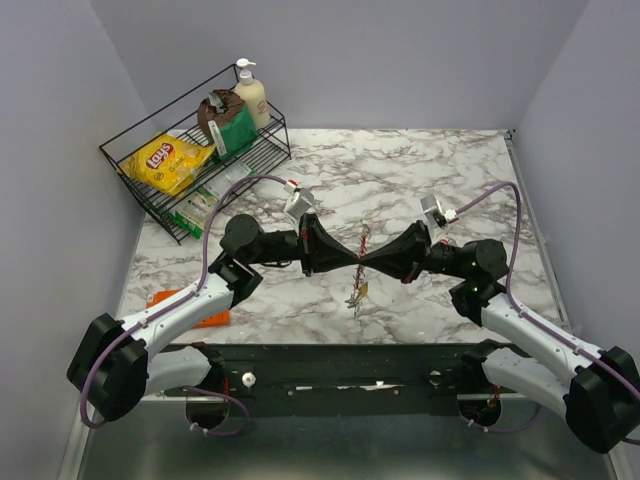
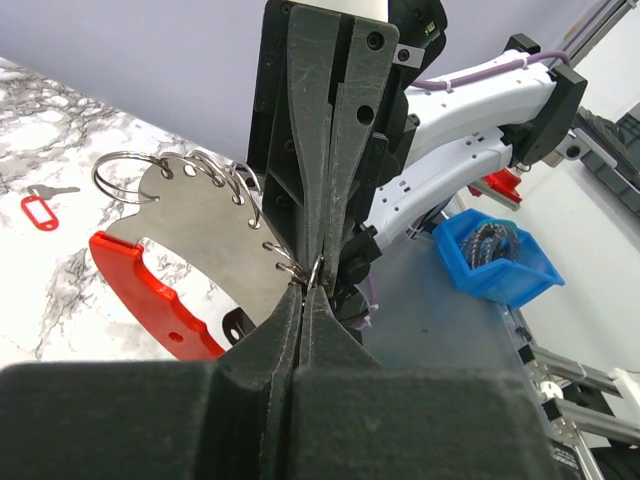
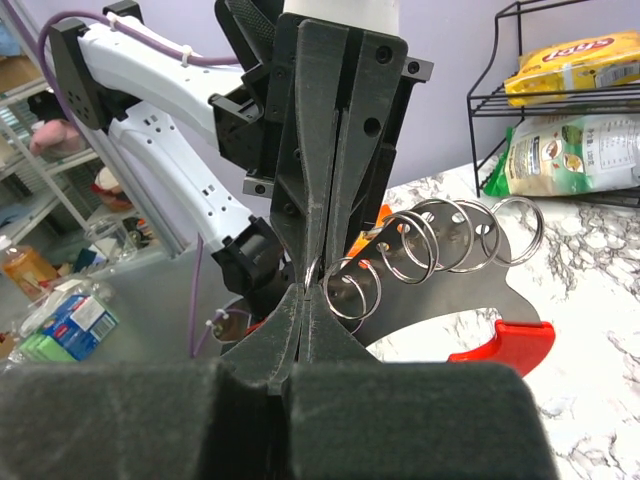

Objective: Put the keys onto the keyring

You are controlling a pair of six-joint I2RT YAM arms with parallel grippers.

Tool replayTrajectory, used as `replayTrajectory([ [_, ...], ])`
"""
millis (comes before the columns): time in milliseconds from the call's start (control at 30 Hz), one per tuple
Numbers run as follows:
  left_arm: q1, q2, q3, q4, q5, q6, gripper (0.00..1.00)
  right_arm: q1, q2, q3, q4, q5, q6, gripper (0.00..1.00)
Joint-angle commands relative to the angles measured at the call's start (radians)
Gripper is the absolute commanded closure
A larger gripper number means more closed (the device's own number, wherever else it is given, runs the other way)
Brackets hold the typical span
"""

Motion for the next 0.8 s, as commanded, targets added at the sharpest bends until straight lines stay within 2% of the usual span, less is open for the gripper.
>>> replayTrajectory([
  [0,-0.026,-0.003,0.037,0.025,-0.001,0.008,1.0,0.011,-0.018,-0.015,0.021,0.037,-0.017,0.99],
  [67,-0.026,-0.021,0.043,-0.033,-0.012,0.029,1.0,0.011,-0.024,-0.013,0.012,0.037,-0.023,0.98],
  [133,-0.026,-0.049,0.052,-0.106,-0.027,0.093,1.0,0.01,-0.035,0.001,-0.022,0.033,-0.043,0.83],
  [167,-0.027,-0.058,0.072,-0.219,-0.053,0.132,1.0,0.011,-0.044,0.01,-0.045,0.033,-0.055,0.75],
  [200,-0.03,-0.067,0.084,-0.281,-0.069,0.168,1.0,0.01,-0.052,0.019,-0.101,0.034,-0.089,0.61],
  [300,-0.035,-0.092,0.138,-0.511,-0.128,0.3,1.0,0.01,-0.098,0.056,-0.242,0.056,-0.176,0.42],
  [367,-0.036,-0.1,0.179,-0.653,-0.159,0.378,1.0,0.011,-0.136,0.083,-0.309,0.08,-0.218,0.37],
  [500,-0.058,-0.103,0.239,-0.823,-0.244,0.474,1.0,0.011,-0.171,0.135,-0.462,0.097,-0.337,0.27],
  [633,-0.11,-0.11,0.272,-0.926,-0.375,0.564,1.0,0.01,-0.17,0.2,-0.58,0.073,-0.437,0.25],
  [767,-0.157,-0.124,0.279,-0.975,-0.44,0.64,1.0,0.011,-0.126,0.264,-0.685,-0.007,-0.516,0.26],
])
